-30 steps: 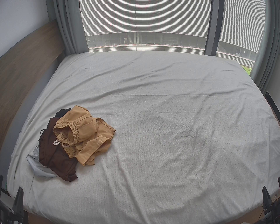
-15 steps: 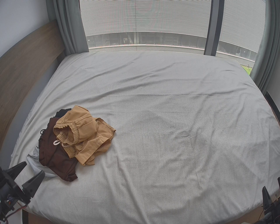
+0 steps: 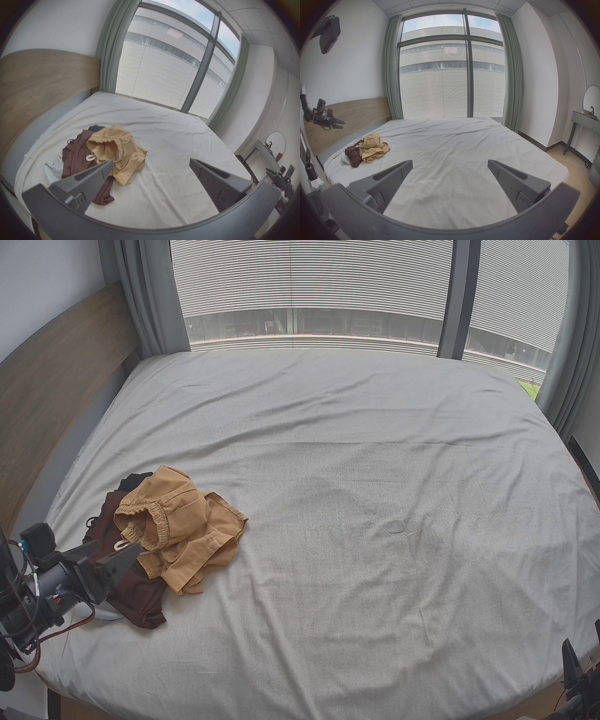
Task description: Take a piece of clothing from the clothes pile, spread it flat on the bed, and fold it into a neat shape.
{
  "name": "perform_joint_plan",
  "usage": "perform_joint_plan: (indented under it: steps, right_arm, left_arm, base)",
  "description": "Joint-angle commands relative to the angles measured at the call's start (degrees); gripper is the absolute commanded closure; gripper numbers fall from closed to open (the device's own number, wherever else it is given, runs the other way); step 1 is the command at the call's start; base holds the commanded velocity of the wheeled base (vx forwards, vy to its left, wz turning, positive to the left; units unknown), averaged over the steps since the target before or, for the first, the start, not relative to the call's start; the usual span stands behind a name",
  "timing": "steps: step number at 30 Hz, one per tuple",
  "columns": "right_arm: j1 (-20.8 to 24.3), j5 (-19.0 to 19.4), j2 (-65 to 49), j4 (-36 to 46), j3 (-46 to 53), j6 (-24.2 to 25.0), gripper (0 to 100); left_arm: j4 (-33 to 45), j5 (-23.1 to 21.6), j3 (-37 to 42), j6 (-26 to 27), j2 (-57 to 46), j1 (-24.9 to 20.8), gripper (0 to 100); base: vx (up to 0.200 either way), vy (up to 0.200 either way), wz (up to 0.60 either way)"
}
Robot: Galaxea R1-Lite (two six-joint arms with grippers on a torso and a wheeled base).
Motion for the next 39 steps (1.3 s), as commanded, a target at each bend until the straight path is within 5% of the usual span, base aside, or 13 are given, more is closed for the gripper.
perform_joint_plan:
  steps: [1, 21, 39]
  right_arm:
    - [0.00, -0.01, -0.93, -0.02, 0.84, 0.02, 0]
    - [0.00, -0.01, -0.93, -0.02, 0.84, 0.02, 0]
    - [0.00, -0.01, -0.93, -0.02, 0.84, 0.02, 0]
  left_arm:
    - [-1.56, -0.68, -0.36, -1.53, 9.35, 2.09, 0]
    - [-17.29, -5.16, -5.72, -6.98, 29.39, 7.45, 0]
    - [-19.58, -4.28, -14.42, -8.56, 41.08, 7.45, 0]
  base:
    - [0.000, 0.000, 0.00]
    - [0.000, 0.000, 0.00]
    - [0.000, 0.000, 0.00]
